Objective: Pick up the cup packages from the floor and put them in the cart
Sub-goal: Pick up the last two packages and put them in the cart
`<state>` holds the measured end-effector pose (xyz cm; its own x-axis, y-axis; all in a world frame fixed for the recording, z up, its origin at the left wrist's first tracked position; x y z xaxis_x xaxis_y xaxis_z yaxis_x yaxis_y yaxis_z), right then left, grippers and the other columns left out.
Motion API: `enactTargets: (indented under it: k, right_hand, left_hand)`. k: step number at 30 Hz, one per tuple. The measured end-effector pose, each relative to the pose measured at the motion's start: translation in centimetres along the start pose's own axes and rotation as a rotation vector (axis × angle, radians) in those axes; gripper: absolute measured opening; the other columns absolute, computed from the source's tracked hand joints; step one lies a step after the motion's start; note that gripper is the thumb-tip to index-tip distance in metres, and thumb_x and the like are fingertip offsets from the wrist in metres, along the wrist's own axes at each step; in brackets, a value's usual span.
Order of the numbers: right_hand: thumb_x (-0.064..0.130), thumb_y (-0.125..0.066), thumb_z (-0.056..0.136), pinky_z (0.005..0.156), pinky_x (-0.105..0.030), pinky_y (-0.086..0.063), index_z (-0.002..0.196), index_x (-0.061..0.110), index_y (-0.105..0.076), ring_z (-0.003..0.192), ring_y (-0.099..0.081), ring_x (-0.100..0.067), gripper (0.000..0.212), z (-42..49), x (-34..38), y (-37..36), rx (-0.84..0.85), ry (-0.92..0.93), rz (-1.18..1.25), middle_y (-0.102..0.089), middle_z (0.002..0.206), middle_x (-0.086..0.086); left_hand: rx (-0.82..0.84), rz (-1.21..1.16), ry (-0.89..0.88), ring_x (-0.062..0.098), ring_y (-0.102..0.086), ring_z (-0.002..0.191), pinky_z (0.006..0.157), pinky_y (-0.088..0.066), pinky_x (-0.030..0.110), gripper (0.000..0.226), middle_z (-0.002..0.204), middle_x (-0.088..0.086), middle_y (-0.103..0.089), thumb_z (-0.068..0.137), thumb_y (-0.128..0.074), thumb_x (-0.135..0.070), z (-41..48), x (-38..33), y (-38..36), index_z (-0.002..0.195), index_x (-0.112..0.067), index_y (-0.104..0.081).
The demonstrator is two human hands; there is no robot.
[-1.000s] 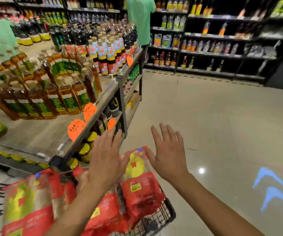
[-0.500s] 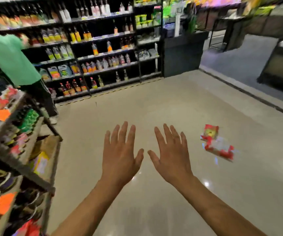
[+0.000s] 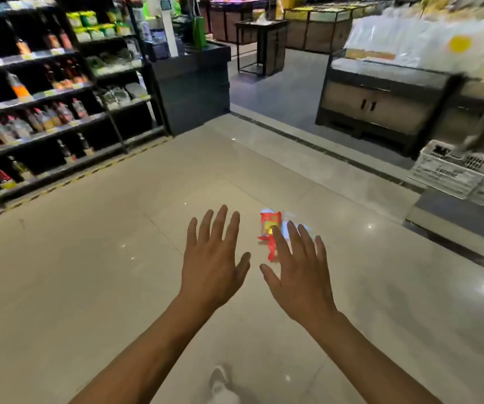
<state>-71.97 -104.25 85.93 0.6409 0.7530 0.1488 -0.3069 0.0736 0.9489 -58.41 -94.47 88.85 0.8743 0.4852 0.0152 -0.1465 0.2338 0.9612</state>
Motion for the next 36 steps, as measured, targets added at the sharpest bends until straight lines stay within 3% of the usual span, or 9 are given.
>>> enactTargets:
  k: [4, 8, 16, 20, 23, 26, 28, 33, 36]
  right_hand:
    - [0.06, -0.038, 0.094, 0.12, -0.054, -0.022, 0.153, 0.017, -0.044, 0.146, -0.04, -0.037, 0.074, 8.2, -2.7, -4.3, 0.07, -0.115, -0.048, -0.043, 0.159, -0.016]
    - [0.06, -0.038, 0.094, 0.118, -0.055, -0.025, 0.152, 0.017, -0.045, 0.145, -0.042, -0.037, 0.073, 15.2, -5.1, -7.2, 0.115, -0.168, -0.108, -0.046, 0.156, -0.017]
    - [0.06, -0.025, 0.093, 0.122, -0.052, -0.014, 0.155, 0.019, -0.041, 0.15, -0.035, -0.035, 0.076, 28.9, -13.8, -15.9, 0.246, -0.295, -0.033, -0.04, 0.161, -0.014]
    - [0.055, -0.049, 0.088, 0.113, -0.062, -0.037, 0.146, 0.014, -0.053, 0.139, -0.05, -0.04, 0.072, 36.6, -20.6, -24.4, 0.313, -0.294, -0.023, -0.054, 0.15, -0.019]
    - [0.056, -0.047, 0.092, 0.117, -0.059, -0.03, 0.154, 0.017, -0.042, 0.144, -0.043, -0.038, 0.073, 42.8, -25.9, -33.0, 0.42, -0.265, -0.004, -0.048, 0.155, -0.018]
    - [0.057, -0.038, 0.101, 0.124, -0.055, -0.009, 0.164, 0.022, -0.009, 0.156, -0.018, -0.035, 0.078, 47.1, -30.3, -42.2, 0.601, -0.214, -0.015, -0.023, 0.168, -0.015]
    - [0.059, -0.031, 0.103, 0.125, -0.054, -0.003, 0.164, 0.023, 0.002, 0.158, -0.011, -0.033, 0.078, 48.7, -33.1, -48.9, 0.664, -0.204, -0.03, -0.014, 0.171, -0.013]
    - [0.055, -0.043, 0.1, 0.126, -0.05, -0.009, 0.162, 0.022, -0.013, 0.155, -0.019, -0.03, 0.077, 48.9, -39.8, -67.7, 0.852, -0.213, -0.001, -0.022, 0.169, -0.01]
    - [0.053, -0.054, 0.096, 0.124, -0.043, -0.017, 0.162, 0.022, -0.016, 0.151, -0.028, -0.025, 0.082, 48.2, -44.1, -78.6, 0.914, -0.223, 0.086, -0.029, 0.166, -0.006]
  left_hand:
    - [0.085, -0.053, -0.061, 0.039, -0.036, 0.148, 0.122, -0.022, 0.057, 0.076, 0.164, 0.014, -0.034, 0.095, -0.04, -0.059, 10.1, 2.5, -5.7, 0.157, -0.015, -0.035]
    - [0.124, -0.101, -0.125, 0.04, -0.04, 0.145, 0.119, -0.03, 0.059, 0.075, 0.16, 0.016, -0.04, 0.092, -0.041, -0.055, 18.9, 4.2, -9.3, 0.155, -0.013, -0.039]
    - [0.246, -0.091, -0.228, 0.042, -0.045, 0.141, 0.115, -0.035, 0.061, 0.077, 0.156, 0.019, -0.045, 0.092, -0.03, -0.057, 36.8, 3.1, -20.6, 0.151, -0.01, -0.044]
    - [0.307, -0.021, -0.252, 0.04, -0.038, 0.147, 0.12, -0.028, 0.059, 0.077, 0.162, 0.016, -0.037, 0.094, -0.043, -0.059, 45.9, 0.9, -29.1, 0.155, -0.014, -0.037]
    - [0.363, -0.005, -0.272, 0.04, -0.032, 0.15, 0.122, -0.023, 0.058, 0.079, 0.164, 0.014, -0.032, 0.093, -0.04, -0.061, 52.5, -1.3, -37.5, 0.158, -0.016, -0.032]
    - [0.488, 0.027, -0.288, 0.038, -0.023, 0.154, 0.125, -0.015, 0.056, 0.079, 0.169, 0.012, -0.021, 0.096, -0.037, -0.061, 57.7, -3.3, -47.5, 0.161, -0.017, -0.023]
    - [0.512, 0.022, -0.285, 0.037, -0.016, 0.156, 0.126, -0.011, 0.055, 0.079, 0.17, 0.012, -0.015, 0.099, -0.039, -0.057, 60.1, -4.2, -55.0, 0.162, -0.016, -0.015]
    - [0.653, 0.001, -0.249, 0.037, -0.02, 0.154, 0.124, -0.018, 0.054, 0.08, 0.169, 0.015, -0.018, 0.1, -0.039, -0.056, 61.8, -4.7, -76.0, 0.161, -0.012, -0.013]
    - [0.753, -0.074, -0.109, 0.035, -0.019, 0.154, 0.125, -0.019, 0.049, 0.082, 0.169, 0.013, -0.016, 0.098, -0.043, -0.056, 61.7, -3.9, -88.3, 0.161, -0.014, -0.011]
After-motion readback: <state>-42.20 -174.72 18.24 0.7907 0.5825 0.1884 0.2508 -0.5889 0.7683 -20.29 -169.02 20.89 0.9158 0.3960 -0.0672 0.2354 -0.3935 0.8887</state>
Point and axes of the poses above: each hand's wrist, its own z-axis towards the middle knuckle, its own y-axis out of the back of the hand, x = y × z, the point moved 4 cm from there along z, towards the middle knuckle
